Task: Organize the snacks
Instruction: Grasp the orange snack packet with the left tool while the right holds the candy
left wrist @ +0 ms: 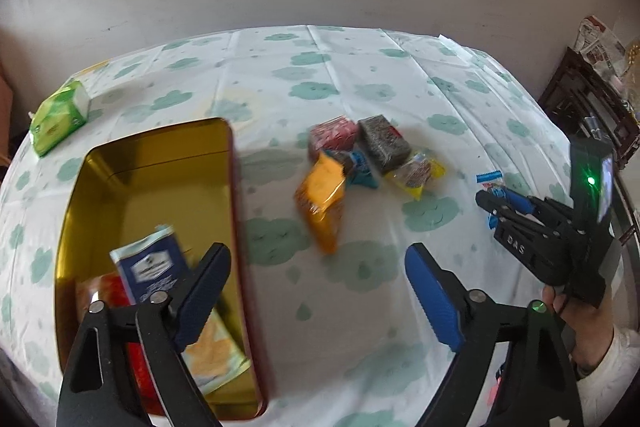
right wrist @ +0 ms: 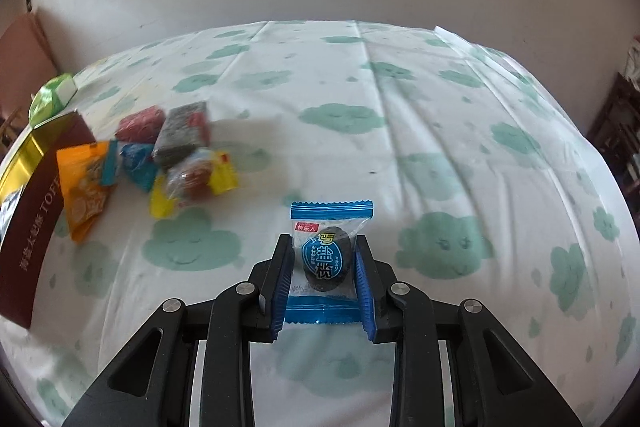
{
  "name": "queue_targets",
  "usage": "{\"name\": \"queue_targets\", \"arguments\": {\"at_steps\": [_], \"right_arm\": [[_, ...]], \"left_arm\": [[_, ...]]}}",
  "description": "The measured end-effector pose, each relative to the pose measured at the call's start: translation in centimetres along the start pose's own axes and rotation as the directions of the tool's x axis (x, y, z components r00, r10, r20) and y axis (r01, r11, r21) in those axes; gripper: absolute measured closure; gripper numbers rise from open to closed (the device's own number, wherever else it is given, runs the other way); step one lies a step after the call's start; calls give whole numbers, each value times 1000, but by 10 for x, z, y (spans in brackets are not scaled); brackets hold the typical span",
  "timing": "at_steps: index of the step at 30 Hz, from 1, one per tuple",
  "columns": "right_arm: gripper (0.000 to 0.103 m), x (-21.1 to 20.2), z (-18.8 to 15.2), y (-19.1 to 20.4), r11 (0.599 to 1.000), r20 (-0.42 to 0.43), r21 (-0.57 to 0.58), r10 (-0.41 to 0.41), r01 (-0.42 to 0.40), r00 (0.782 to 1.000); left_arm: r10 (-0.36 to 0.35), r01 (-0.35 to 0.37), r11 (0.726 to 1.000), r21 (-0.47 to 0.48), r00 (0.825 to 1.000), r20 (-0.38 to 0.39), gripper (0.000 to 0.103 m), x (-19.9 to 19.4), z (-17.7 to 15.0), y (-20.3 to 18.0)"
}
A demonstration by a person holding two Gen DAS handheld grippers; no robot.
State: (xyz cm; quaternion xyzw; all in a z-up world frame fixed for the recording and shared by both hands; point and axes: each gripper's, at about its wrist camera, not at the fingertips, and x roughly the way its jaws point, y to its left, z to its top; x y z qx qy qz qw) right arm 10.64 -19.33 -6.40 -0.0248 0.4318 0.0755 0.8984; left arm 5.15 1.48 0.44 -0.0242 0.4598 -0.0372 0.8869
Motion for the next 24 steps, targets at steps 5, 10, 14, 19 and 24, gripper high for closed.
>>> {"name": "queue_targets", "arguments": {"at_steps": [5,10,14,19,24], "right_arm": [[72,1,1,1,1000,0,4,5,-5,1000],[71,1,0,-2,999,5,31,37,-37,999],[72,1,-1,-4,998,7,42,48,-48,999],[71,1,0,-2,998,7,42,48,-48,999],[71,1,0,-2,998,7,41,45,-45,999]], "left_arm": [[-15,15,1000,6,999,-42,47,23,11,-10],[-13,11,1000,-21,997,-72,58,42,17,-11],[-18,10,997,-76,995,-102,68,55,19,-4],[-8,-2,997,-80,992,-123,68,66,20,-4],[12,-21,998,-67,991,-131,69,75,24,-6]]}}
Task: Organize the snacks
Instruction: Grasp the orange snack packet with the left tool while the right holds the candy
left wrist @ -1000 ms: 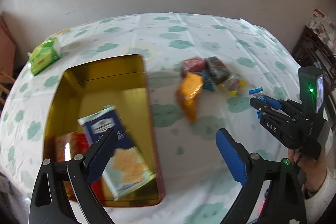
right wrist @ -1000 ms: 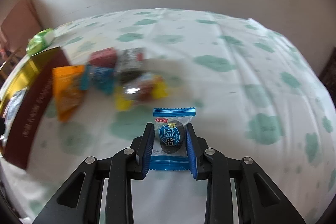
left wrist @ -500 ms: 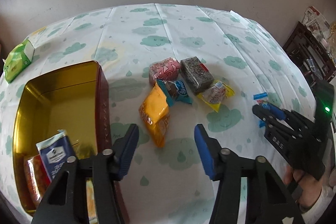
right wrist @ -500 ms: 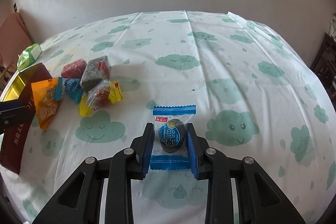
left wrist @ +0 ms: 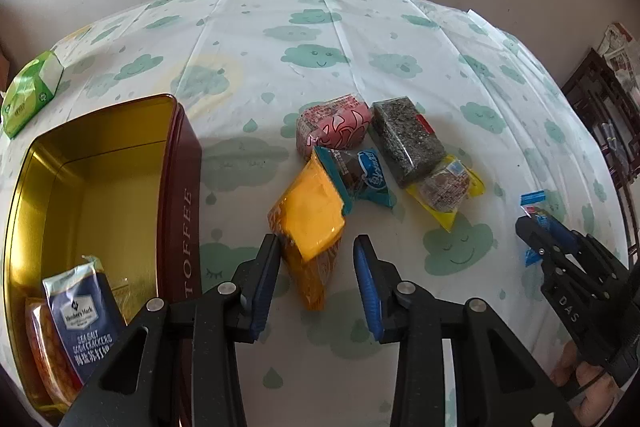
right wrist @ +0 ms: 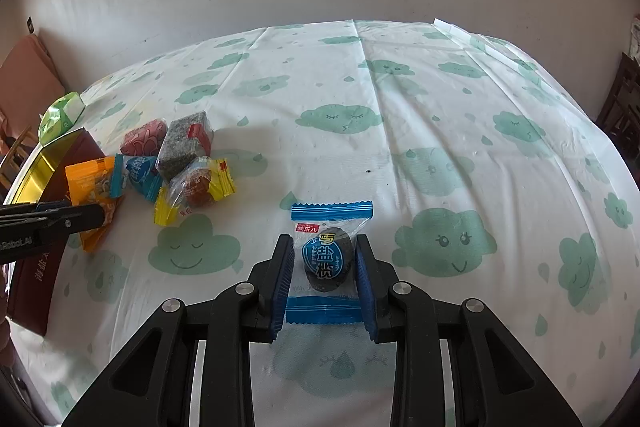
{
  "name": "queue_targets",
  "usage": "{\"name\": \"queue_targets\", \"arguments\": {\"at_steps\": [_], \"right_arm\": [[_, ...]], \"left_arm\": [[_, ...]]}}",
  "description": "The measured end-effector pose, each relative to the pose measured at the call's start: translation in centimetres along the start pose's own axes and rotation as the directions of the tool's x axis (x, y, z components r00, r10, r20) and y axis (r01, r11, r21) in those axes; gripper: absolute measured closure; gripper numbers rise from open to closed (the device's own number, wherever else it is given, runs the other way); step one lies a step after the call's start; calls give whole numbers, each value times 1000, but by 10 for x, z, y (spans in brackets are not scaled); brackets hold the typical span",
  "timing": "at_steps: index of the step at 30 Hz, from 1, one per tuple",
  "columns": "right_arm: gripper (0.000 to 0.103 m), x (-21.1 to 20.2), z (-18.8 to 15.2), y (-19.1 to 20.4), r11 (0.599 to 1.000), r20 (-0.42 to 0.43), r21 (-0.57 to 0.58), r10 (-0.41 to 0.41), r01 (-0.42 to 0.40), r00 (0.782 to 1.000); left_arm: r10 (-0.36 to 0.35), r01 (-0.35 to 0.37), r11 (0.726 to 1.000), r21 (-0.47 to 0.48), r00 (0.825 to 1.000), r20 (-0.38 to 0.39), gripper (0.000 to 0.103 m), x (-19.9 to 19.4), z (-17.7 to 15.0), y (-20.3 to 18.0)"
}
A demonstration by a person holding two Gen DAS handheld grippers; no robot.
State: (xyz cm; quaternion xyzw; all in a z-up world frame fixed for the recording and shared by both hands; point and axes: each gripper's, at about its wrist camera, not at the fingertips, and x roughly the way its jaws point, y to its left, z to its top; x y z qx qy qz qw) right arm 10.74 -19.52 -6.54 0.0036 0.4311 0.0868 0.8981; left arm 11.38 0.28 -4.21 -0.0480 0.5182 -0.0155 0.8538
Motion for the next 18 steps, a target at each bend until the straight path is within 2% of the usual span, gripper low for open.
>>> {"name": "queue_targets", "arguments": {"at_steps": [2,6,9,18], "right_arm": [[71,0,0,0,1000,0,0,-1,1,1000],[71,0,0,1,1000,0,0,-2,2,1000],[71,1,0,1,1000,0,-1,-3,3,1000],[71,1,0,3,1000,-1,-1,-7,7,1000]], "left_arm": [[2,-2,1000,3,1000,-1,69,2,2,0],[17,-17,1000,13,1000,-1,80,3,3,0],[15,-15,1000,15,1000,1,83,1,3,1],[10,-10,999,30,1000,7,87,-7,-1,0]]}}
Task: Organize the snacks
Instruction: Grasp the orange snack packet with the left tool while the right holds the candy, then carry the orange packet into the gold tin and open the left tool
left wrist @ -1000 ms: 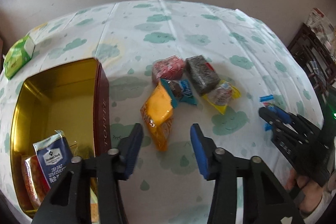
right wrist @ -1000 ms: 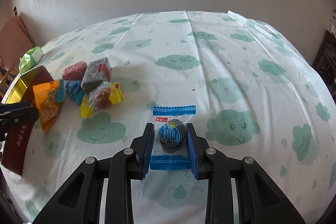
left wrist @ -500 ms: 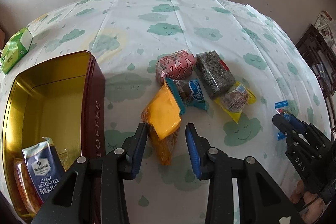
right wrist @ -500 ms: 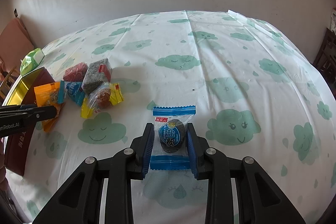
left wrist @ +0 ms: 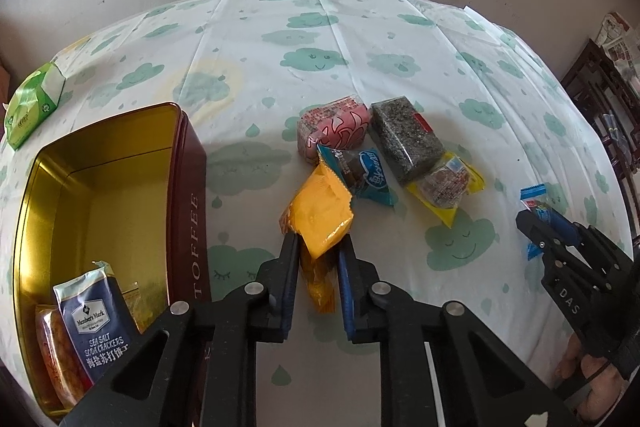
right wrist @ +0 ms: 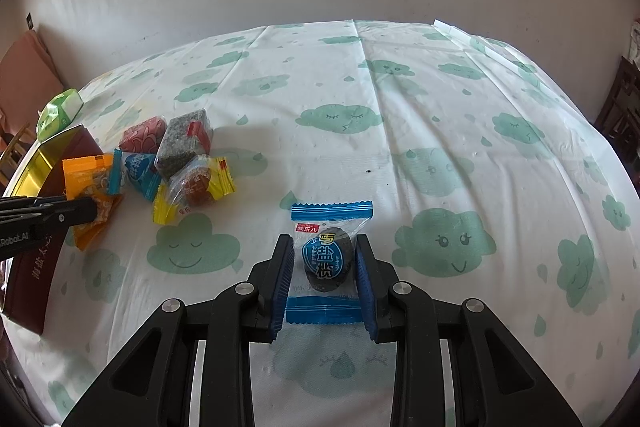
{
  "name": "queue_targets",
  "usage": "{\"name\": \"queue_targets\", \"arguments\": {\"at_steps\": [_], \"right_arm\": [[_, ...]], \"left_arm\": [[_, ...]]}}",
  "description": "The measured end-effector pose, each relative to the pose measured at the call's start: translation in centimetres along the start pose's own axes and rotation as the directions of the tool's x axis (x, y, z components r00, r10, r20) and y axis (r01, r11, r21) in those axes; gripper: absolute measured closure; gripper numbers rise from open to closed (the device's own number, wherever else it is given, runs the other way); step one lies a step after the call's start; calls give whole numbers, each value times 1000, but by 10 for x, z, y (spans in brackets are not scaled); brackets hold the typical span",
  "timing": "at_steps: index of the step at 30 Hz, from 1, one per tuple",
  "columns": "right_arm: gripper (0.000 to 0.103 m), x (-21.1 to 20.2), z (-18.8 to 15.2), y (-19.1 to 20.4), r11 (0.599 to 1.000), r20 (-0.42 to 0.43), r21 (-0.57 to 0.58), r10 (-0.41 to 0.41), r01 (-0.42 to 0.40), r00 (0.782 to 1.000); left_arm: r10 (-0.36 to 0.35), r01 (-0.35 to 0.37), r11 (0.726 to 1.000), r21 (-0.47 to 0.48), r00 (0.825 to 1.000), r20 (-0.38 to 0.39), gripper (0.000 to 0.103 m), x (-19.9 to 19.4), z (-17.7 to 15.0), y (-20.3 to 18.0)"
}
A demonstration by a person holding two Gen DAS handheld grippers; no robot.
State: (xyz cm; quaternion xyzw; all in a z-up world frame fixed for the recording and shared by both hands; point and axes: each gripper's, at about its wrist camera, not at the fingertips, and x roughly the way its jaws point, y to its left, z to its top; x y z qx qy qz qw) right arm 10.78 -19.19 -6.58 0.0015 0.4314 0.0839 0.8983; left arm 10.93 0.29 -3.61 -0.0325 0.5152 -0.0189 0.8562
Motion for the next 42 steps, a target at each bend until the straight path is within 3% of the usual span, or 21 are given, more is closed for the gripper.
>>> {"name": "queue_targets", "arguments": {"at_steps": [9,10,11,42], "right_arm": [[71,1,0,3,1000,-1,-2,-9,9,1000],[71,1,0,3,998,-6,-8,-66,66,998],[71,1,0,3,998,-6,-10,-69,69,998],[71,3,0,8,996,-9,-15,-89,88,996]], "left_arm": [[-33,33,999,15,999,11,91,-17,-7,-3],[-39,39,999,20,999,14,91,-19,-7,-3],[-44,44,999,26,999,15,91,-21,-8,-4],[-88,83,993,85,994,66,94,-68,-8,-12]]}}
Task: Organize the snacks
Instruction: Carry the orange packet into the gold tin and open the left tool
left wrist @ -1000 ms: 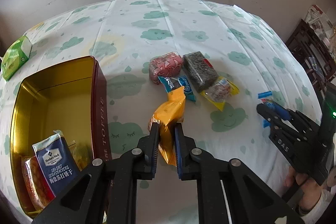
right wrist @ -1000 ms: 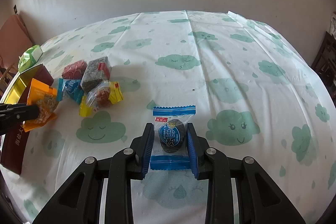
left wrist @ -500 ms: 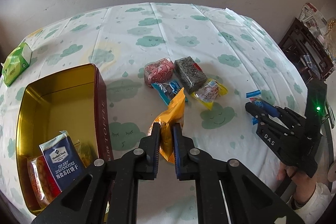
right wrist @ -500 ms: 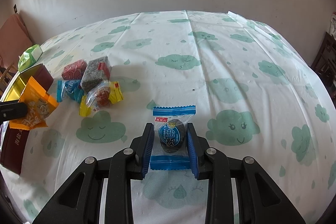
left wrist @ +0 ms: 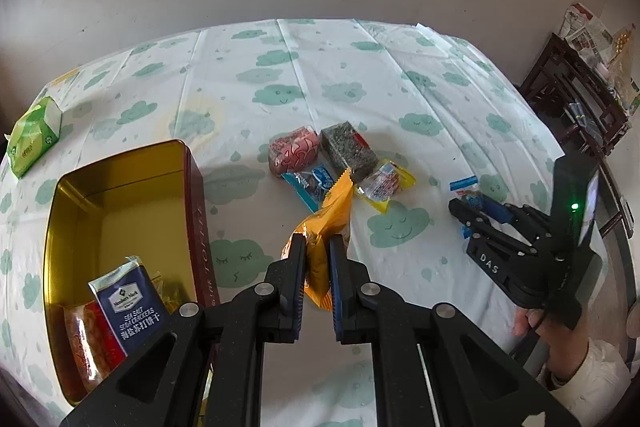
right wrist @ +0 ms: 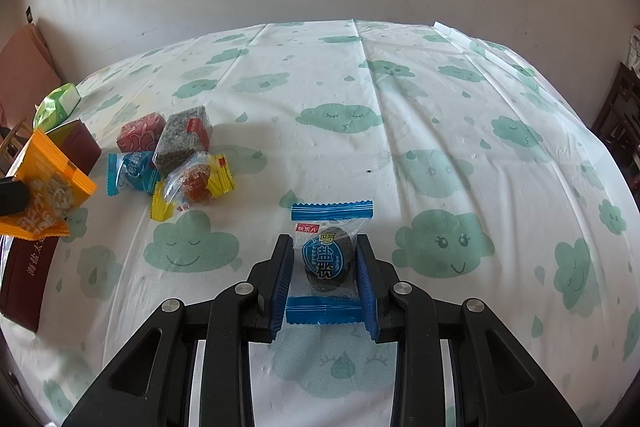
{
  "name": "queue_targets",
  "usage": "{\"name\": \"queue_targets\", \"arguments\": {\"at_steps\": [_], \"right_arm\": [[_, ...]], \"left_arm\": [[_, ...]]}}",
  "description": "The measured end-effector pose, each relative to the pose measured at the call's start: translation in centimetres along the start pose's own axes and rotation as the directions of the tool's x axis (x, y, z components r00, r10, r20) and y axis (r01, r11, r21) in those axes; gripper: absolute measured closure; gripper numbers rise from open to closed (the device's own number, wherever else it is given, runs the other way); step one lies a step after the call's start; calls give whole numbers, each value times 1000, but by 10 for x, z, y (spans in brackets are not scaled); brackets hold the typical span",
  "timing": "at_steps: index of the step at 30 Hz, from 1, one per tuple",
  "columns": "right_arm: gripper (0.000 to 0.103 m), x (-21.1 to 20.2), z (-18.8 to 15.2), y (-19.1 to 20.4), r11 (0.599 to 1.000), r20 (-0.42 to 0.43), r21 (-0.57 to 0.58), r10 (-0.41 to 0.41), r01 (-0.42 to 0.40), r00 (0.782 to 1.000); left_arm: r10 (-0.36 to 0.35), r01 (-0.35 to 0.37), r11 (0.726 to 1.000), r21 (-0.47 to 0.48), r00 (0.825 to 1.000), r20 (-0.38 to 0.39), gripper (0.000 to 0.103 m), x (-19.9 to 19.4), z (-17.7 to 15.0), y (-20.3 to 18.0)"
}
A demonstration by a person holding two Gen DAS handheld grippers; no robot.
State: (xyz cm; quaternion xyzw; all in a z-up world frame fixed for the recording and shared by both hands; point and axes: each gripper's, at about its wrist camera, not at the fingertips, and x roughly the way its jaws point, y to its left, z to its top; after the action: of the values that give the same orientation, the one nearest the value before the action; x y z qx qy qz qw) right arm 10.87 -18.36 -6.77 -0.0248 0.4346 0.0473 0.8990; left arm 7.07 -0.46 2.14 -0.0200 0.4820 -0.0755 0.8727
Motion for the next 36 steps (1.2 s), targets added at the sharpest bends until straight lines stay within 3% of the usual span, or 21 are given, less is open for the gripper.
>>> {"name": "queue_targets", "arguments": {"at_steps": [7,22,36], "right_arm": [[71,0,0,2,1000,-2,-4,-20,20,1000],[71,2,0,7,999,-7,-22,-48,48,999],[71,3,0,7,997,-8,-31,-65,65,998]], "left_arm": [[10,-9,1000,-18,1000,23,94,-16,7,12],[153,-145,984,-105,986,69,94,-50,14,90],[275,-269,943,-196,961,4,94,-38,3,173]]}}
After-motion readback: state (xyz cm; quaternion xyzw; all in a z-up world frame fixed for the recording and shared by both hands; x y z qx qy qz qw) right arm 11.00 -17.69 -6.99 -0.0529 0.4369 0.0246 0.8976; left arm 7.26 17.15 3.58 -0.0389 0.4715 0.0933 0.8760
